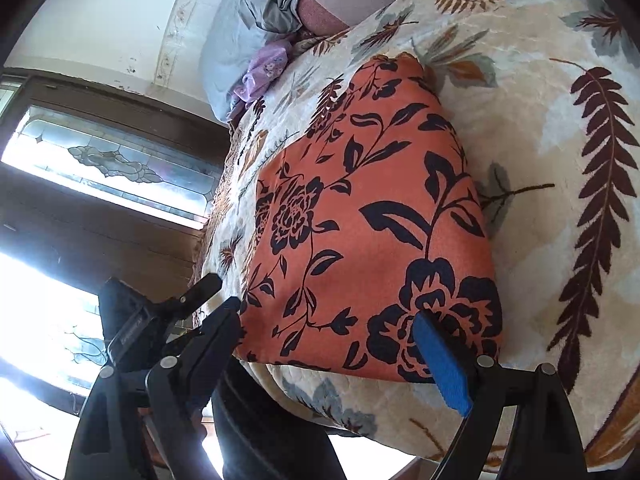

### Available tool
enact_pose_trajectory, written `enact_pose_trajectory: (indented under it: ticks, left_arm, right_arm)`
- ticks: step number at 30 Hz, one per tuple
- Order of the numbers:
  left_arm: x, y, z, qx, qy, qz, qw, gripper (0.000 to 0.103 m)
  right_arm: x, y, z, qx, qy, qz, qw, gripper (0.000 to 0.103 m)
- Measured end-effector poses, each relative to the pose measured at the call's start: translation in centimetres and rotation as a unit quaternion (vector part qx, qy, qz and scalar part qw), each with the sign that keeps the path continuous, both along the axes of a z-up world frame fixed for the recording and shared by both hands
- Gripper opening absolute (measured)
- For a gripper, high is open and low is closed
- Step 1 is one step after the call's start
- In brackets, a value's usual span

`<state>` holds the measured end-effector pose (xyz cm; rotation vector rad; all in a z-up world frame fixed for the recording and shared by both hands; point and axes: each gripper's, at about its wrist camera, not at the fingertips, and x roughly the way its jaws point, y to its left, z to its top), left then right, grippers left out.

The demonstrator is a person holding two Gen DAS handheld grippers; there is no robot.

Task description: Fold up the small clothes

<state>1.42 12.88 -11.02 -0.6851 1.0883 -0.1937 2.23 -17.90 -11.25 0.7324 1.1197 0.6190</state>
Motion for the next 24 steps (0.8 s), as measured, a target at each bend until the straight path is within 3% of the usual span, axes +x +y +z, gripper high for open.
enact_pose_trajectory:
  ticks: [1, 3, 4, 8, 10, 12, 13, 15, 16, 17, 18, 19, 20, 23, 24]
  left_arm:
    - [0.4, 0.2, -1.8, 0.000, 0.034, 0.005, 0.9994, 0.023]
    - [-0.4, 1.5, -3.9, -0.065, 0.034, 0.038, 0.9966, 0.024]
    - [-0.6, 1.8, -3.9, -0.076, 0.030, 0.043, 0.9957, 0.025]
    - [-0.7, 1.6, -1.6, -0.045, 0.021, 0.038, 0.9981, 0.024]
    - [-0.4, 1.5, 0.1, -0.034, 0.010, 0.038, 0.9987, 0.037]
    - [0.2, 1.4, 1.7, -0.024, -0.014, 0.046, 0.9986, 0.087]
    - [0.6, 1.2, 2.3, -0.016, -0.033, 0.050, 0.9980, 0.089]
    - [1.7, 0.5, 2.1, 0.003, -0.045, 0.035, 0.9984, 0.089]
    - [2.4, 0.2, 1.1, 0.011, -0.032, 0.017, 0.9993, 0.078]
    - [2.8, 0.2, -0.5, 0.018, 0.001, 0.009, 0.9998, 0.058]
    - [3.2, 0.3, -2.5, 0.007, 0.045, 0.011, 0.9989, 0.026]
    - [2.9, 1.1, -3.6, -0.030, 0.052, 0.030, 0.9978, 0.027]
    - [2.8, 1.5, -3.4, -0.043, 0.048, 0.039, 0.9972, 0.027]
    - [2.9, 1.2, -0.5, -0.012, 0.013, 0.038, 0.9991, 0.030]
    - [3.3, 1.0, 0.1, -0.001, 0.010, 0.036, 0.9993, 0.053]
  right_arm:
    - [0.0, 0.1, 0.0, 0.000, 0.001, 0.001, 1.000, 0.090]
    - [-0.1, -0.1, 0.0, 0.003, 0.000, 0.002, 1.000, 0.090]
    - [-0.1, -0.3, 0.0, 0.004, 0.000, 0.001, 1.000, 0.090]
    - [0.3, -0.9, -0.4, 0.007, 0.009, -0.001, 1.000, 0.090]
    - [0.5, -0.9, -0.2, 0.006, 0.006, -0.005, 1.000, 0.090]
    - [0.7, -0.7, 0.0, 0.007, 0.002, -0.005, 1.000, 0.090]
    - [0.7, -0.5, 0.1, 0.007, 0.001, -0.005, 1.000, 0.090]
    - [0.8, -0.4, 0.1, 0.008, 0.001, -0.006, 1.000, 0.090]
    - [0.8, -0.3, 0.0, 0.009, 0.002, -0.006, 1.000, 0.090]
    - [0.7, -0.3, -0.2, 0.009, 0.004, -0.007, 1.000, 0.090]
    - [0.7, -0.3, -0.3, 0.010, 0.007, -0.007, 1.000, 0.090]
    - [0.7, -0.4, -0.4, 0.011, 0.008, -0.006, 1.000, 0.090]
    - [0.6, -0.5, -0.4, 0.012, 0.009, -0.005, 1.000, 0.090]
    - [0.7, -0.9, -0.4, 0.010, 0.008, -0.006, 1.000, 0.090]
    - [0.8, -0.9, -0.5, 0.010, 0.010, -0.007, 1.000, 0.090]
